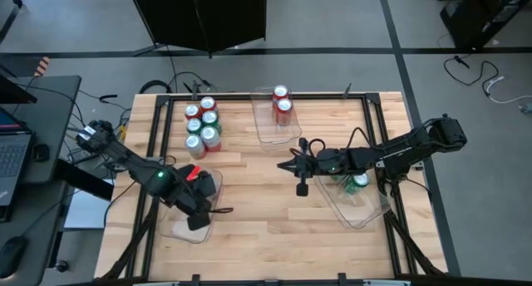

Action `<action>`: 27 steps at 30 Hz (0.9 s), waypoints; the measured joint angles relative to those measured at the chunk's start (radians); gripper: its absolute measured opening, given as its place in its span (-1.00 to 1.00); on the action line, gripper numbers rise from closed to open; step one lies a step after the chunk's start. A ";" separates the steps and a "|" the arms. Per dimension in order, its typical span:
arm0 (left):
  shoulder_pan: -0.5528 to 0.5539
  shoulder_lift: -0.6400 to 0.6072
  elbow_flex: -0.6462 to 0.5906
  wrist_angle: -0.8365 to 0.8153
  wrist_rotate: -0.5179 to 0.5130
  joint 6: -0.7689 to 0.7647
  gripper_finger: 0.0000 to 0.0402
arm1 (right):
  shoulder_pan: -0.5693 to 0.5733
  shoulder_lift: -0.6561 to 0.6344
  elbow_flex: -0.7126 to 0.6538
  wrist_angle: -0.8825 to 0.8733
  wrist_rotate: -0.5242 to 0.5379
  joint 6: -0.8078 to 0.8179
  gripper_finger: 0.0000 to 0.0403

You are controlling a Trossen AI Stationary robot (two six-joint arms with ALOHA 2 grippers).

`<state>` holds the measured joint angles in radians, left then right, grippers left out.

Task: Sort soda cans
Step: Put the orange soda can into the top transparent bin

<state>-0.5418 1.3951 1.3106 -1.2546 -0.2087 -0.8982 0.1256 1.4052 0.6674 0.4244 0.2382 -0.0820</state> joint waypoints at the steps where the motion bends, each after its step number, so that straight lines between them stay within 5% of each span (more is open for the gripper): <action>1: 0.014 0.001 0.000 0.003 -0.001 0.000 -0.10 | -0.001 0.000 0.000 0.007 0.000 0.000 -0.98; 9: 0.152 0.002 0.000 -0.004 -0.005 0.078 -0.17 | -0.003 0.000 0.000 0.027 -0.001 0.000 -1.00; 27: 0.742 0.001 0.191 0.054 0.047 0.718 -0.32 | -0.058 0.000 0.000 0.066 -0.002 0.012 -0.99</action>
<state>0.2004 1.3962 1.5011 -1.2007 -0.1619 -0.1801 0.0677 1.4052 0.6674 0.4899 0.2367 -0.0704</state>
